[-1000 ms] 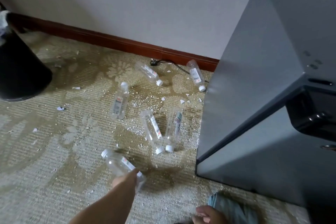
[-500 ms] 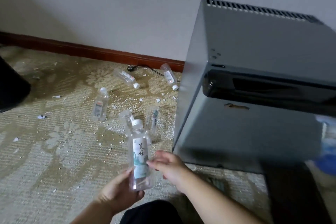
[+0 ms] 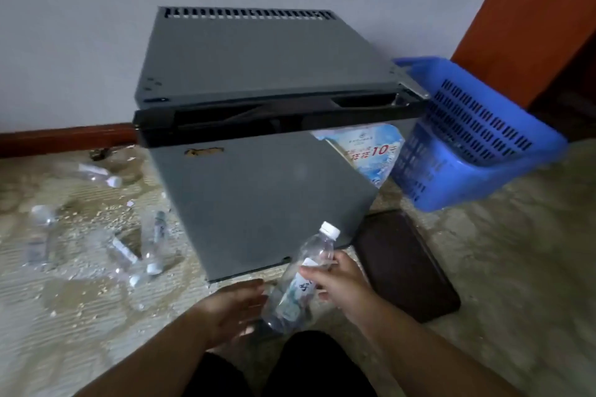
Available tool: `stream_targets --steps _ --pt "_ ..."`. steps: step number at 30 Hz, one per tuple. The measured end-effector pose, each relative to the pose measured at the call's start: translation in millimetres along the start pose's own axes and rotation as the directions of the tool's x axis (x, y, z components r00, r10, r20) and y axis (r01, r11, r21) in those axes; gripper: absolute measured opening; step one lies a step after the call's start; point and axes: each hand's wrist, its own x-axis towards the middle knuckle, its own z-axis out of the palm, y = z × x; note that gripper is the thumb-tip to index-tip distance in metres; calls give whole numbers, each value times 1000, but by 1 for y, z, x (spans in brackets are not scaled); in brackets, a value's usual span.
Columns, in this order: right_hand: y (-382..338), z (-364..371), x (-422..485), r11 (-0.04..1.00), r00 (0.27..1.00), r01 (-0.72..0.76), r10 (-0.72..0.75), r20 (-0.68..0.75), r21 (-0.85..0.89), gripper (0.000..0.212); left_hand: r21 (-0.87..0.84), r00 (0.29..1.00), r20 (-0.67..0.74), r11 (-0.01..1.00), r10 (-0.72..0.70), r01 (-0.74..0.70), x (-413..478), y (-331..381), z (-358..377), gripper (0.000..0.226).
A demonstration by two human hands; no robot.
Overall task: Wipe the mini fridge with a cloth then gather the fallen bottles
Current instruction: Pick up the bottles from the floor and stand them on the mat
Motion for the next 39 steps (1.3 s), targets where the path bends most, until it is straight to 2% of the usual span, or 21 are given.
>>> stream_targets --steps 2,4,7,10,13,17,21,24,27,29,31,33,34,36,39 --pt "0 -50 14 1000 988 30 -30 -152 -5 51 83 967 -248 996 59 -39 31 5 29 38" --pt "1 -97 33 998 956 56 -64 -285 -37 50 211 911 -389 976 135 -54 58 8 53 31" --pt "5 -152 75 988 902 66 -118 -415 -138 57 314 881 -431 948 195 -56 85 10 81 20" --pt "17 -178 131 975 876 63 -156 -457 -211 74 372 883 -432 928 182 -9 105 7 86 27" --pt "0 -168 152 951 868 48 -191 -459 -304 70 482 897 -424 870 125 106 114 4 81 37" --pt "-1 -159 189 940 893 32 -179 -413 -339 72 547 847 -519 806 116 225 130 9 65 46" --pt "8 -158 214 923 921 -42 -113 -374 -383 65 502 777 -625 803 79 322 151 13 50 63" --pt "11 -156 223 917 923 -48 -110 -367 -396 63 378 732 -679 885 63 274 159 14 45 55" --pt "14 -159 227 915 936 -64 -83 -341 -399 64 289 752 -659 919 -11 267 160 11 46 47" --pt "16 -161 227 905 942 -56 -92 -323 -422 75 249 776 -629 934 -47 258 159 9 49 39" --pt "22 -162 227 915 948 -64 -69 -311 -399 97 173 787 -609 952 -97 252 157 11 55 30" --pt "29 -160 223 938 931 -81 -50 -361 -338 115 134 798 -589 959 -125 249 152 15 58 25" --pt "35 -158 221 943 906 -95 -50 -420 -318 117 129 798 -588 959 -131 253 149 17 59 22" --pt "48 -155 210 941 856 -152 -28 -517 -302 108 183 792 -601 947 -105 264 138 19 61 17" --pt "70 -141 178 950 837 -202 42 -546 -237 98 327 751 -660 891 -23 315 117 23 56 13"
